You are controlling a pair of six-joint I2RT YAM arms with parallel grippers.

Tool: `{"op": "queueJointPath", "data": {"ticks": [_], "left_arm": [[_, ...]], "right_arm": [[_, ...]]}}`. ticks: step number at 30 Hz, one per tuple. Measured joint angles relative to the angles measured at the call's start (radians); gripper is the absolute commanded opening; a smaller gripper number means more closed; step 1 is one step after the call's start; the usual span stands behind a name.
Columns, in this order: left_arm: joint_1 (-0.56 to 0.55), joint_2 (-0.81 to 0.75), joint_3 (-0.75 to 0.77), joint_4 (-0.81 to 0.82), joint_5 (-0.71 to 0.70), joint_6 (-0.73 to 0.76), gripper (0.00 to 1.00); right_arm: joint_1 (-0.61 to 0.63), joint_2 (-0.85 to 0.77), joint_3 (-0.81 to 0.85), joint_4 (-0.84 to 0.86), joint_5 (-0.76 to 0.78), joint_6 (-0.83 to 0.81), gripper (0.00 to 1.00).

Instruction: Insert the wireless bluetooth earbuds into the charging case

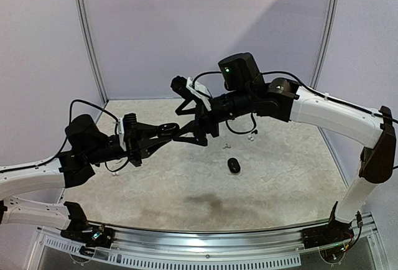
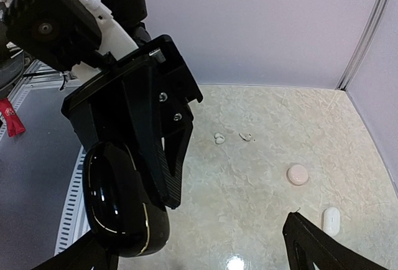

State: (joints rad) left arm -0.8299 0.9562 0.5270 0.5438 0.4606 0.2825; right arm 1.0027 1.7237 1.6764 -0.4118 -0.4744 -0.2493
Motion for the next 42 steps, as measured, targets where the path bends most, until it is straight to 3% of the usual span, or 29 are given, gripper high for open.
{"op": "queueJointPath", "data": {"ticks": [22,34,36,42], "left_arm": [[-0.001,0.017,0.006,-0.109,0.046,0.068,0.0],[0.006,0.017,-0.016,-0.093,-0.002,-0.212,0.0],[0.007,0.017,-0.021,-0.094,-0.005,-0.248,0.0],[0.011,0.017,-0.029,-0.092,-0.024,-0.324,0.0]], "right_arm": [[-0.042,0.024,0.063,0.063,-0.035,0.071,0.89],[-0.064,0.056,0.072,0.06,0.012,0.102,0.88],[-0.08,0.056,0.083,0.059,0.04,0.124,0.86],[-0.107,0.054,0.094,0.07,0.035,0.15,0.63]]}}
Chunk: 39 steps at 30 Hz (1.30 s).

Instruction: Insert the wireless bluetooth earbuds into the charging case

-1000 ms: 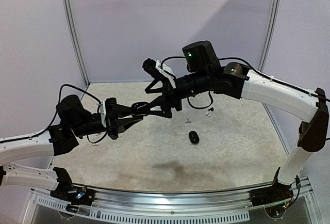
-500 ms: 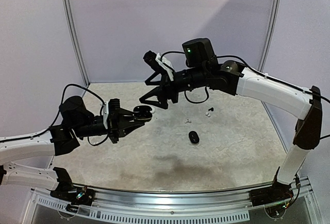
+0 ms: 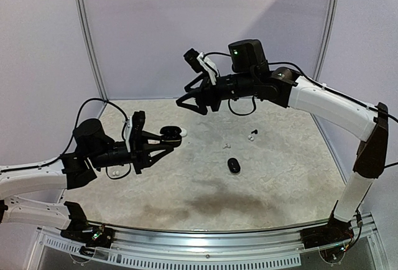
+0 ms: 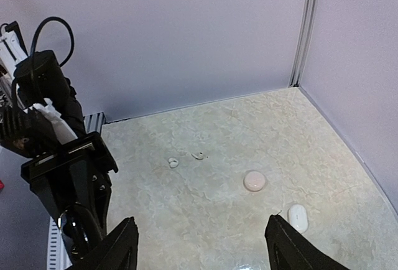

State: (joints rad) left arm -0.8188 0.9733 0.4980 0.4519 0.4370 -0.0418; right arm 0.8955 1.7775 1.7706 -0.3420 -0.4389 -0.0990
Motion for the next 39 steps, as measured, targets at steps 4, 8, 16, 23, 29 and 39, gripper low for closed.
{"op": "queueJointPath", "data": {"ticks": [4,8,16,23,29,39], "left_arm": [[0.006,0.0,-0.007,0.006,-0.01,-0.031,0.0],[0.01,0.0,-0.008,0.01,-0.021,-0.049,0.0],[0.012,0.0,-0.008,0.029,-0.026,-0.063,0.0],[0.013,0.0,-0.01,0.03,-0.026,-0.062,0.0],[0.013,0.0,-0.012,0.03,-0.026,-0.062,0.0],[0.013,0.003,-0.019,0.034,-0.026,-0.056,0.0]], "right_arm": [[0.0,-0.051,-0.08,0.03,-0.082,-0.022,0.52],[0.006,-0.139,-0.196,0.07,-0.174,-0.054,0.36],[0.047,-0.172,-0.212,0.064,-0.254,-0.121,0.18],[0.069,-0.07,-0.127,-0.004,-0.268,-0.158,0.14],[0.069,-0.05,-0.126,-0.035,-0.269,-0.175,0.12],[0.07,-0.029,-0.104,-0.058,-0.25,-0.18,0.13]]}}
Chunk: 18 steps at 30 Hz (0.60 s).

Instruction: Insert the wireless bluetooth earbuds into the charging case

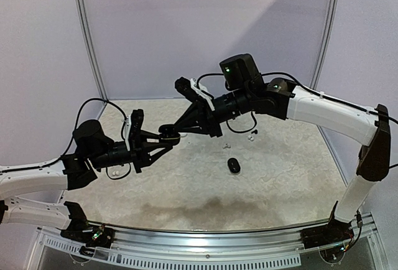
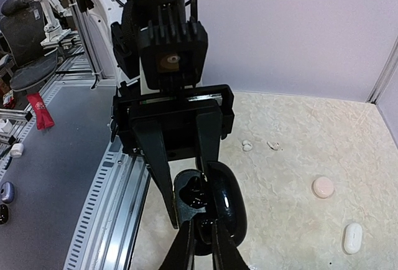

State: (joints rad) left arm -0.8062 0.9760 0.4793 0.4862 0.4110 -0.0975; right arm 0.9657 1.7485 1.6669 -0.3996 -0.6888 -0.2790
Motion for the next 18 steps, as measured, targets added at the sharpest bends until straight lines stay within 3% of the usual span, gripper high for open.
{"op": "queueJointPath", "data": {"ticks": [18], "left_arm": [[0.003,0.016,0.0,-0.005,0.012,0.025,0.0]], "right_arm": [[0.001,0.035,0.045,-0.089,0.013,-0.091,0.19]]}}
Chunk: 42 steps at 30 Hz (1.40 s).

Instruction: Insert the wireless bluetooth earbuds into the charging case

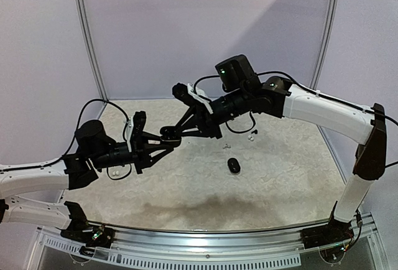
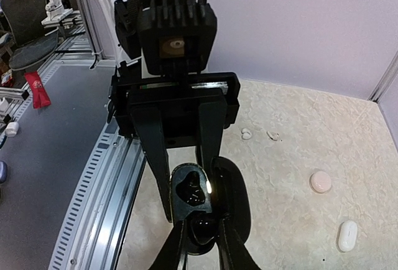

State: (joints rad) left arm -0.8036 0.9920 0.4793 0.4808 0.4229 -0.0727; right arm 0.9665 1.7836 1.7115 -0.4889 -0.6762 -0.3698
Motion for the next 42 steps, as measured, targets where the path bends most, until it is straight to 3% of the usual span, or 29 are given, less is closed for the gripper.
{"op": "queueJointPath", "data": {"ticks": [17,24,35,40,42], "left_arm": [[0.025,0.052,0.013,0.005,0.172,0.047,0.0],[0.025,0.067,0.016,0.003,0.171,0.043,0.0],[0.025,0.068,0.016,0.036,0.132,-0.012,0.0],[0.025,0.058,0.013,0.041,0.111,-0.023,0.0],[0.025,0.051,0.011,0.043,0.105,-0.026,0.0]], "right_arm": [[0.025,0.022,0.063,-0.209,0.007,-0.237,0.21],[0.029,0.021,0.064,-0.229,0.028,-0.257,0.29],[0.01,-0.058,0.046,-0.177,0.032,-0.193,0.35],[-0.045,-0.142,0.01,-0.049,-0.007,-0.096,0.47],[-0.074,-0.166,-0.01,0.01,0.016,-0.011,0.46]]}}
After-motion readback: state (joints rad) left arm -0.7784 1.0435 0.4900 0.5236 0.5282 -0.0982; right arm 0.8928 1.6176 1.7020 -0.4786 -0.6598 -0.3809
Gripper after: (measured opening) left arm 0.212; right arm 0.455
